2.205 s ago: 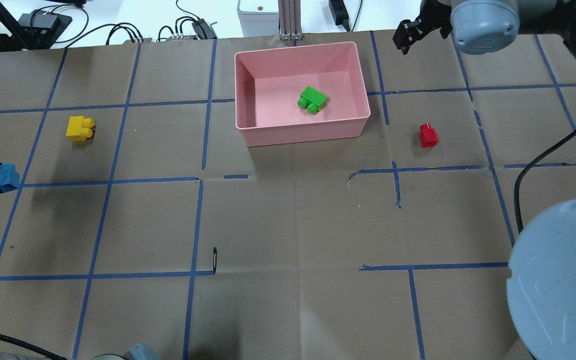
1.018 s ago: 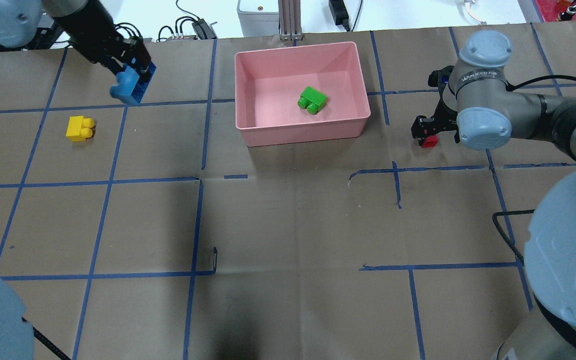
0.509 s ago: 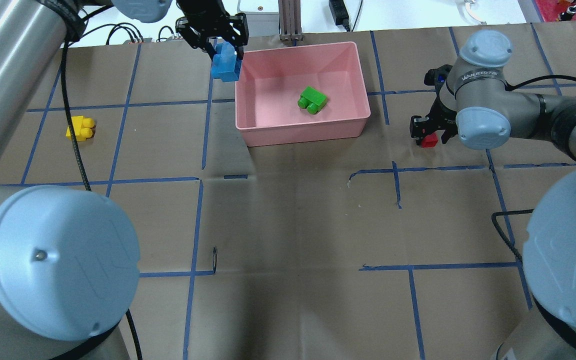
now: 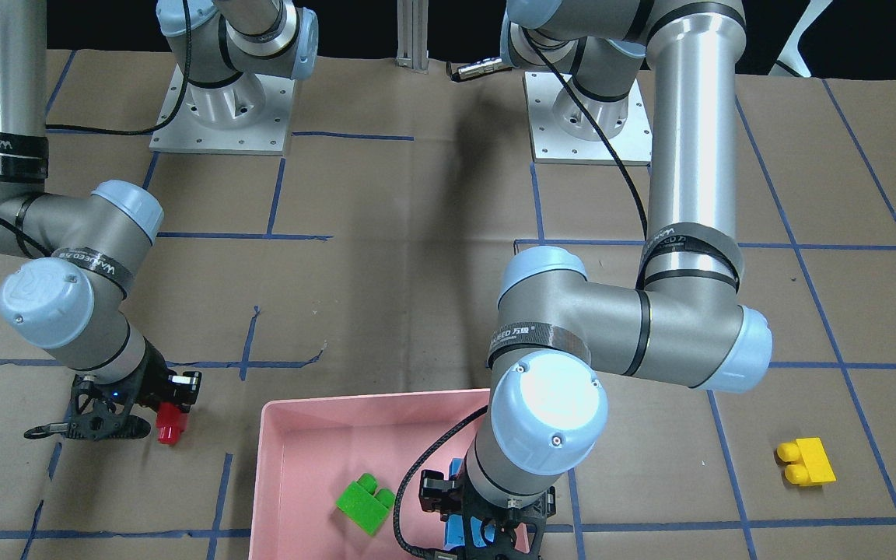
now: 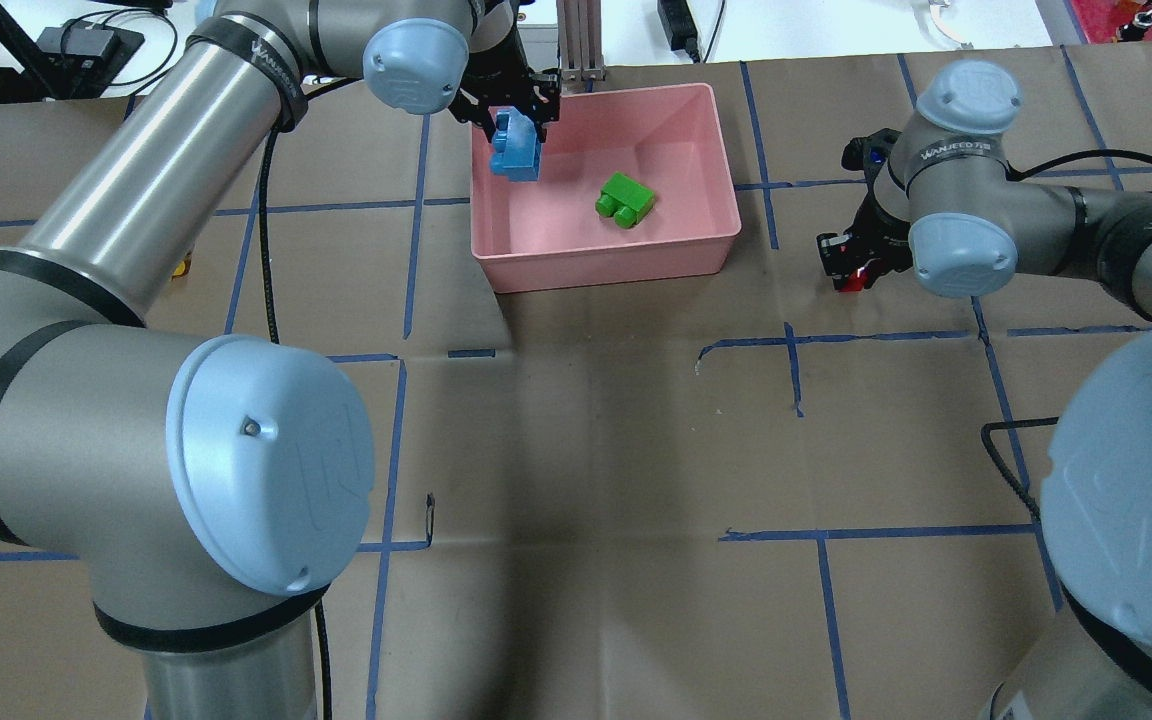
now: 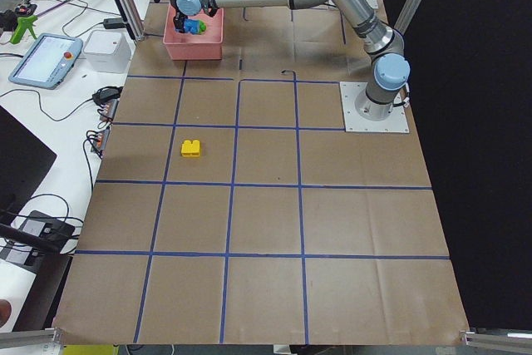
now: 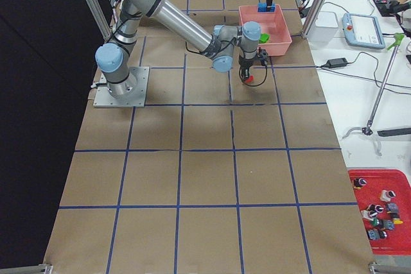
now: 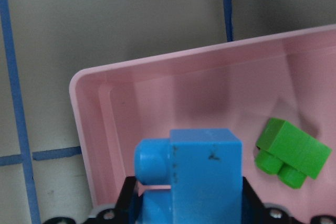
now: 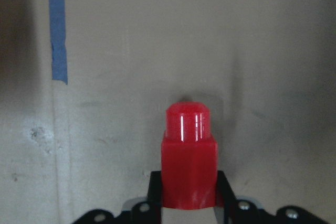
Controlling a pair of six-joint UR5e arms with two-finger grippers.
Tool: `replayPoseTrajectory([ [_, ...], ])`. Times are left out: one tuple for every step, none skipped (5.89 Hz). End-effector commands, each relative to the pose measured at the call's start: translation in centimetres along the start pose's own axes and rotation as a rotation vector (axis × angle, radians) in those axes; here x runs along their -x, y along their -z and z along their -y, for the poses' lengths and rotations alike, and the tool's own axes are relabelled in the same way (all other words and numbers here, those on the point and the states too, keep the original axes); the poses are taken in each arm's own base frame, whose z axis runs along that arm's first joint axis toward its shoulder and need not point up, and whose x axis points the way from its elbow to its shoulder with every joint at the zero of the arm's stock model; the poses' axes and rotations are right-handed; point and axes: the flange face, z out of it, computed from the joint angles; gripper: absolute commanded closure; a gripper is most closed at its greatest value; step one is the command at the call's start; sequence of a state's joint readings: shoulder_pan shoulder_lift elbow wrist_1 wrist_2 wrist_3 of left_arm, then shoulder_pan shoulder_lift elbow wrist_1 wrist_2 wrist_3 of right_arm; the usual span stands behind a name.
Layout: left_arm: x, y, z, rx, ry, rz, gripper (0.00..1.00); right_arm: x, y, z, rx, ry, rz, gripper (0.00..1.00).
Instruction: Put all blocks into box
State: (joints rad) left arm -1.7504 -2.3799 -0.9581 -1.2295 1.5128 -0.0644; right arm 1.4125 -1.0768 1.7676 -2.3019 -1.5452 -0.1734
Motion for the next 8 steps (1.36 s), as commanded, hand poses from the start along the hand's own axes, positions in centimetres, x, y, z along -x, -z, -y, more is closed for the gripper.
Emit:
replayPoseTrajectory([
  [-0.4,2.9,0.1,-0.053,-0.002,0.011,0.01,0.0,2.3,0.1,-0.037,0.001,-0.006,0.94],
  [-0.2,7.2,-0.6,-0.081,0.001,0.008,0.01,0.2,4.4,-0.2,-0.061,0.003,-0.010,0.95],
  [3.0,11.8,-1.7,-0.054,0.033,0.018,0.01,0.4,6.9,-0.1,-0.102,0.020,-0.019,0.96],
  [9.9,16.4,-3.1,-0.015,0.108,0.034,0.01,4.2,12.5,1.9,-0.200,0.168,-0.032,0.96],
  [16.6,18.1,-4.8,-0.006,0.164,0.051,0.01,11.6,17.8,5.0,-0.329,0.325,-0.015,0.97],
  [24.2,17.4,-6.7,0.028,0.263,0.055,0.01,17.0,19.1,8.2,-0.396,0.420,0.055,0.97],
  [31.6,16.4,-8.4,0.051,0.228,0.054,0.01,22.4,18.0,10.0,-0.430,0.493,0.102,0.96],
  [38.2,16.0,-9.9,0.062,0.227,0.050,0.01,24.9,16.1,11.6,-0.430,0.525,0.157,0.96],
])
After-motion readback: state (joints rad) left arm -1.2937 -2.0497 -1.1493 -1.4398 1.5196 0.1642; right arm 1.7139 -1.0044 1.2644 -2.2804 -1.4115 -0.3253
